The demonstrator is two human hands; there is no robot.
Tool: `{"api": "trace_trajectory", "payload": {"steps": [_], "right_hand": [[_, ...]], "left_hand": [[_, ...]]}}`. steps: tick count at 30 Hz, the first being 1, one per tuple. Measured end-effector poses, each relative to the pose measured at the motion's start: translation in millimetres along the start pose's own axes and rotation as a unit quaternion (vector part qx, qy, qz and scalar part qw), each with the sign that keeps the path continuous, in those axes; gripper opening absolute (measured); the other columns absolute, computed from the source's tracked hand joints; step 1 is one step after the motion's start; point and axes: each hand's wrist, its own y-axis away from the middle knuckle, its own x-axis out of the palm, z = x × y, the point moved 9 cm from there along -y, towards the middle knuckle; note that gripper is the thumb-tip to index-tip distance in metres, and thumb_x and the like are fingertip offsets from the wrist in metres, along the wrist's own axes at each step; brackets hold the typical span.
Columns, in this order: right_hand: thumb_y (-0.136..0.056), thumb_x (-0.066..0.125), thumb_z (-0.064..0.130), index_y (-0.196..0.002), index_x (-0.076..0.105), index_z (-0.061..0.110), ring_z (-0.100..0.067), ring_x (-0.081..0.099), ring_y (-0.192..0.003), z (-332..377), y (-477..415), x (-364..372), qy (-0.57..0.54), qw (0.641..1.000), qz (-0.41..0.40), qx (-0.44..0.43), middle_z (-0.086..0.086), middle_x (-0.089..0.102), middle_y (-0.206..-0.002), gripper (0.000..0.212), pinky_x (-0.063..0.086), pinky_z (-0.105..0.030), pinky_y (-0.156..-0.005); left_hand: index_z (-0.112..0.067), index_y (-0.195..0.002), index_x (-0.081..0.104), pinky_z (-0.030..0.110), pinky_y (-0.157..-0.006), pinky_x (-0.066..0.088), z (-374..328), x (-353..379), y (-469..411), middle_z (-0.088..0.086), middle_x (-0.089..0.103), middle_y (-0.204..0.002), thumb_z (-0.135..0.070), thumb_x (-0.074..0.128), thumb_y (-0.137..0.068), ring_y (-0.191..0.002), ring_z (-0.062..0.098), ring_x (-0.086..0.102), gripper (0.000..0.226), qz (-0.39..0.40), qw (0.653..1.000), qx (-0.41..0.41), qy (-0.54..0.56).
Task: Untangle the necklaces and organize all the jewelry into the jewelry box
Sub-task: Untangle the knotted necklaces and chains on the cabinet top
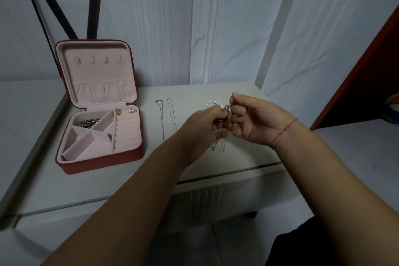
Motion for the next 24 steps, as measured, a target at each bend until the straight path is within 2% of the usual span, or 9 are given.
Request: {"api": "trace_trajectory", "payload": {"steps": [3, 7, 10, 14, 16, 18, 20, 22, 24], "right_hand": [[-0.078, 0.058, 0.031, -0.075, 0.052, 0.022, -0.004, 0.031, -0.043, 1.3, 0.6, 0.3, 0.003, 1.000, 0.000, -0.005, 0.010, 0.034, -0.043, 0.011, 0.034, -0.017, -0.054], [-0.075, 0.060, 0.032, -0.076, 0.054, 0.022, -0.004, 0.028, -0.043, 5.3, 2.4, -4.1, 0.009, 1.000, -0.014, -0.018, 0.009, 0.031, -0.041, 0.012, 0.032, -0.018, -0.060], [-0.075, 0.062, 0.032, -0.075, 0.056, 0.022, -0.005, 0.030, -0.045, 7.5, 3.2, -6.9, 0.020, 0.999, -0.025, -0.031, 0.009, 0.030, -0.041, 0.012, 0.035, -0.018, -0.059], [-0.088, 0.060, 0.029, -0.075, 0.056, 0.020, -0.008, 0.041, -0.051, 15.6, 4.9, -17.1, 0.058, 0.994, -0.074, -0.062, 0.008, 0.031, -0.039, 0.016, 0.038, -0.023, -0.069], [-0.093, 0.056, 0.029, -0.077, 0.055, 0.020, -0.008, 0.046, -0.052, 20.2, 6.4, -21.3, 0.062, 0.991, -0.093, -0.075, 0.008, 0.030, -0.037, 0.018, 0.039, -0.025, -0.070], [-0.093, 0.055, 0.028, -0.077, 0.054, 0.020, -0.008, 0.048, -0.052, 23.3, 7.5, -24.0, 0.058, 0.989, -0.104, -0.085, 0.008, 0.029, -0.035, 0.019, 0.040, -0.025, -0.072], [-0.093, 0.057, 0.027, -0.077, 0.056, 0.019, -0.007, 0.050, -0.051, 26.7, 8.2, -27.4, 0.069, 0.985, -0.122, -0.100, 0.007, 0.030, -0.035, 0.018, 0.039, -0.024, -0.072], [-0.090, 0.060, 0.024, -0.077, 0.058, 0.016, -0.007, 0.054, -0.054, 31.6, 9.1, -29.6, 0.087, 0.979, -0.137, -0.125, 0.007, 0.032, -0.035, 0.015, 0.042, -0.020, -0.069], [-0.089, 0.063, 0.020, -0.079, 0.060, 0.012, -0.010, 0.057, -0.059, 35.7, 10.8, -29.6, 0.084, 0.975, -0.144, -0.150, 0.006, 0.033, -0.035, 0.013, 0.047, -0.019, -0.069]], "left_hand": [[-0.008, -0.083, 0.053, 0.025, -0.060, 0.035, -3.0, 1.1, 1.5, 0.002, 0.053, -0.072, -0.007, 0.039, -0.093, -0.062, 0.010, 0.049, 0.017, 0.004, 1.000, 0.001, -0.008], [-0.013, -0.078, 0.057, 0.023, -0.056, 0.032, -7.1, -4.7, 2.0, -0.001, 0.050, -0.071, -0.022, 0.057, -0.080, -0.059, 0.007, 0.043, 0.010, -0.020, 0.997, 0.023, -0.076], [-0.017, -0.077, 0.063, 0.024, -0.058, 0.031, -10.8, -10.5, 4.5, -0.004, 0.050, -0.069, -0.027, 0.060, -0.088, -0.061, 0.007, 0.041, 0.015, -0.048, 0.987, 0.040, -0.147], [-0.016, -0.088, 0.069, 0.016, -0.054, 0.032, -18.6, -15.9, 6.9, -0.022, 0.052, -0.048, -0.019, 0.049, -0.096, -0.048, -0.007, 0.045, 0.021, -0.083, 0.972, 0.071, -0.207], [-0.014, -0.090, 0.071, 0.010, -0.054, 0.036, -26.1, -16.0, 9.9, -0.024, 0.056, -0.053, -0.017, 0.049, -0.096, -0.053, -0.012, 0.049, 0.023, -0.103, 0.966, 0.100, -0.215], [-0.016, -0.086, 0.073, 0.006, -0.062, 0.038, -31.1, -14.6, 12.6, -0.019, 0.065, -0.077, -0.017, 0.052, -0.094, -0.072, -0.013, 0.055, 0.023, -0.118, 0.959, 0.121, -0.227], [-0.022, -0.079, 0.072, 0.011, -0.070, 0.036, -32.3, -18.0, 12.6, -0.007, 0.063, -0.099, -0.016, 0.052, -0.092, -0.089, -0.006, 0.054, 0.025, -0.142, 0.950, 0.130, -0.247], [-0.024, -0.074, 0.070, 0.014, -0.071, 0.035, -32.6, -19.9, 12.4, -0.003, 0.059, -0.102, -0.015, 0.051, -0.092, -0.089, -0.001, 0.052, 0.027, -0.153, 0.945, 0.134, -0.255], [-0.021, -0.076, 0.068, 0.019, -0.068, 0.036, -31.6, -17.7, 11.9, -0.005, 0.059, -0.093, -0.015, 0.049, -0.093, -0.081, 0.001, 0.051, 0.026, -0.146, 0.949, 0.131, -0.248]]}}
